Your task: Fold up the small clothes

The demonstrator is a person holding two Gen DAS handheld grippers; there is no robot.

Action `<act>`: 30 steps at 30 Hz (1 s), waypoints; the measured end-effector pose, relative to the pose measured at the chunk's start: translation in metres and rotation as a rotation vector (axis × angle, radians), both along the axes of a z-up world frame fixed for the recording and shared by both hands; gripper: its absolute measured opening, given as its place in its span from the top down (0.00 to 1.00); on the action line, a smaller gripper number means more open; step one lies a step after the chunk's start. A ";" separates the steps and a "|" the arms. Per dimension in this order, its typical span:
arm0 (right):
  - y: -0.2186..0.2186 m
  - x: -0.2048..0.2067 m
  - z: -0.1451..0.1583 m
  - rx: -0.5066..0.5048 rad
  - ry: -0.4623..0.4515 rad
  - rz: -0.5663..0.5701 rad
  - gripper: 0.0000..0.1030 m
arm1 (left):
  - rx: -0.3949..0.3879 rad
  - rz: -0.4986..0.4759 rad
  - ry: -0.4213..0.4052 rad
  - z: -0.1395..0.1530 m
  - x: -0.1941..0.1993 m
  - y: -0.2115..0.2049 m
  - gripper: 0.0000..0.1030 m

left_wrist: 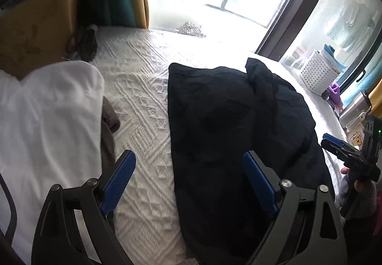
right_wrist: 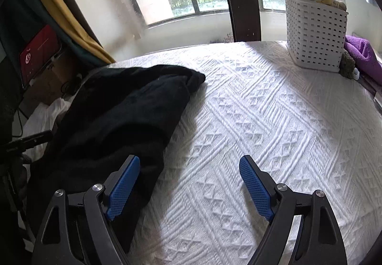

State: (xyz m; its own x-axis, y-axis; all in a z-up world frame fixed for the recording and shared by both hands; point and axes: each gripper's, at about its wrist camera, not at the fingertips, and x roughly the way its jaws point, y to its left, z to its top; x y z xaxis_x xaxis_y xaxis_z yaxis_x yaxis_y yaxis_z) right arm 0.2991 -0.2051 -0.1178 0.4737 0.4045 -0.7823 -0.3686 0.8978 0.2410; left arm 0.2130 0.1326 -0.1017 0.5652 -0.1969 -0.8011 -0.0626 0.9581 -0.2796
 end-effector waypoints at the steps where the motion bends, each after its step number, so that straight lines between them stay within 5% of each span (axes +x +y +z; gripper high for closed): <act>1: -0.002 0.002 0.000 0.005 -0.001 -0.006 0.16 | 0.000 -0.013 0.007 -0.003 0.005 0.000 0.12; 10: -0.007 0.014 -0.009 0.002 0.013 -0.023 0.16 | -0.003 -0.100 0.035 -0.014 0.030 -0.010 0.12; 18: 0.002 0.022 -0.008 0.006 0.017 -0.018 0.16 | -0.287 -0.115 0.026 -0.013 0.041 0.006 0.12; 21: 0.004 0.021 -0.008 0.005 0.018 -0.015 0.16 | -0.313 -0.114 -0.015 -0.002 0.036 0.008 0.12; 23: 0.006 0.020 -0.007 0.006 0.017 -0.012 0.16 | -0.293 -0.135 -0.034 0.003 0.033 0.007 0.11; 27: 0.010 0.016 0.000 0.007 0.008 -0.004 0.16 | -0.062 -0.195 -0.003 0.000 0.030 -0.019 0.11; 30: 0.010 0.011 0.008 0.011 -0.009 -0.003 0.16 | -0.076 -0.210 -0.001 0.003 0.024 -0.021 0.11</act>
